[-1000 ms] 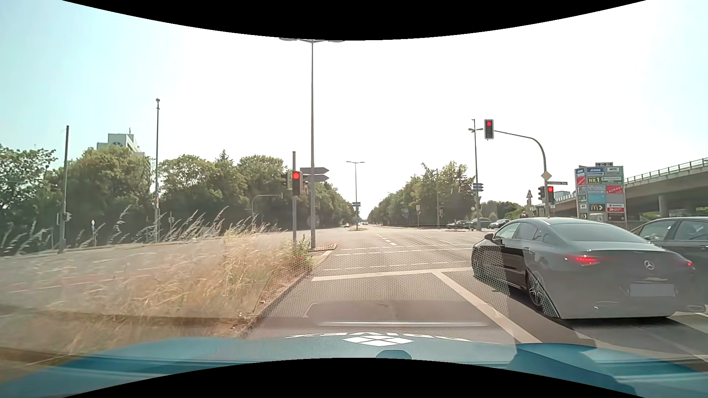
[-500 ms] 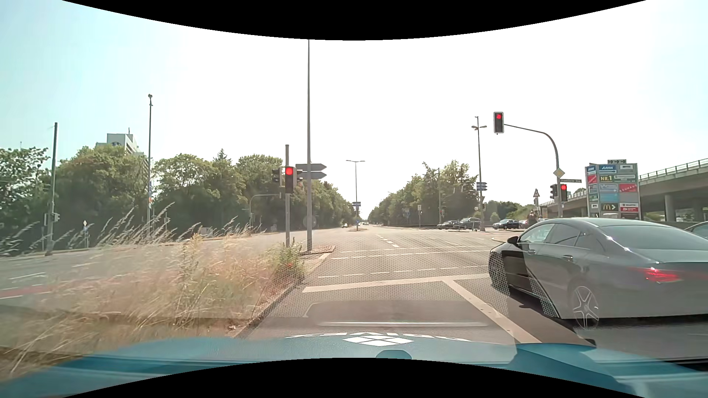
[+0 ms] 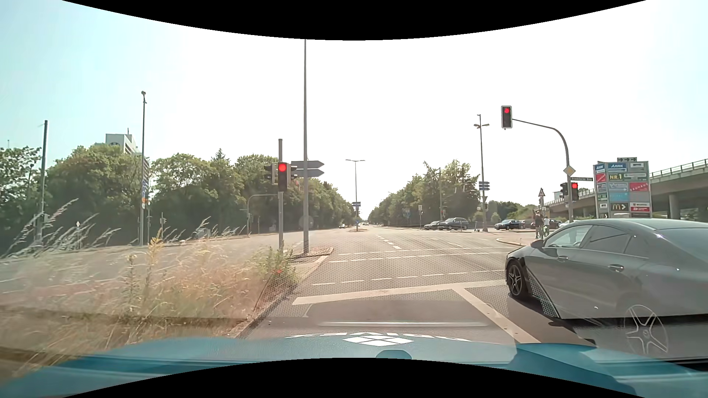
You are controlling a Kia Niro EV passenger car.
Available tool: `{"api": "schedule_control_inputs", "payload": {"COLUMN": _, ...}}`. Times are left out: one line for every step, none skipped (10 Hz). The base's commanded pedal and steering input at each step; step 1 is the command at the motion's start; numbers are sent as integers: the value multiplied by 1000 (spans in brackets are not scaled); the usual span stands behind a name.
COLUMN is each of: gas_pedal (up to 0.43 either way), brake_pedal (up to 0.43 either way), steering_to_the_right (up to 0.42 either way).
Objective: Follow the waypoints while adhering to traffic rules and regulations
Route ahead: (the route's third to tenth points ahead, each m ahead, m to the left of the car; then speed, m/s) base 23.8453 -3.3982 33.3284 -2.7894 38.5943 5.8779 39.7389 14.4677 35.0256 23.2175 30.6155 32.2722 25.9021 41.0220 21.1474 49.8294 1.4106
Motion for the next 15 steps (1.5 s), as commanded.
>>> {"api": "schedule_control_inputs", "payload": {"gas_pedal": 0, "brake_pedal": 177, "steering_to_the_right": -2}}
{"api": "schedule_control_inputs", "payload": {"gas_pedal": 0, "brake_pedal": 165, "steering_to_the_right": -3}}
{"api": "schedule_control_inputs", "payload": {"gas_pedal": 0, "brake_pedal": 171, "steering_to_the_right": -3}}
{"api": "schedule_control_inputs", "payload": {"gas_pedal": 0, "brake_pedal": 165, "steering_to_the_right": -3}}
{"api": "schedule_control_inputs", "payload": {"gas_pedal": 0, "brake_pedal": 177, "steering_to_the_right": -3}}
{"api": "schedule_control_inputs", "payload": {"gas_pedal": 0, "brake_pedal": 177, "steering_to_the_right": -3}}
{"api": "schedule_control_inputs", "payload": {"gas_pedal": 0, "brake_pedal": 183, "steering_to_the_right": -3}}
{"api": "schedule_control_inputs", "payload": {"gas_pedal": 0, "brake_pedal": 189, "steering_to_the_right": -3}}
{"api": "schedule_control_inputs", "payload": {"gas_pedal": 0, "brake_pedal": 183, "steering_to_the_right": -3}}
{"api": "schedule_control_inputs", "payload": {"gas_pedal": 0, "brake_pedal": 183, "steering_to_the_right": -3}}
{"api": "schedule_control_inputs", "payload": {"gas_pedal": 0, "brake_pedal": 183, "steering_to_the_right": -3}}
{"api": "schedule_control_inputs", "payload": {"gas_pedal": 0, "brake_pedal": 183, "steering_to_the_right": -3}}
{"api": "schedule_control_inputs", "payload": {"gas_pedal": 0, "brake_pedal": 183, "steering_to_the_right": -3}}
{"api": "schedule_control_inputs", "payload": {"gas_pedal": 0, "brake_pedal": 183, "steering_to_the_right": -3}}
{"api": "schedule_control_inputs", "payload": {"gas_pedal": 0, "brake_pedal": 183, "steering_to_the_right": -3}}
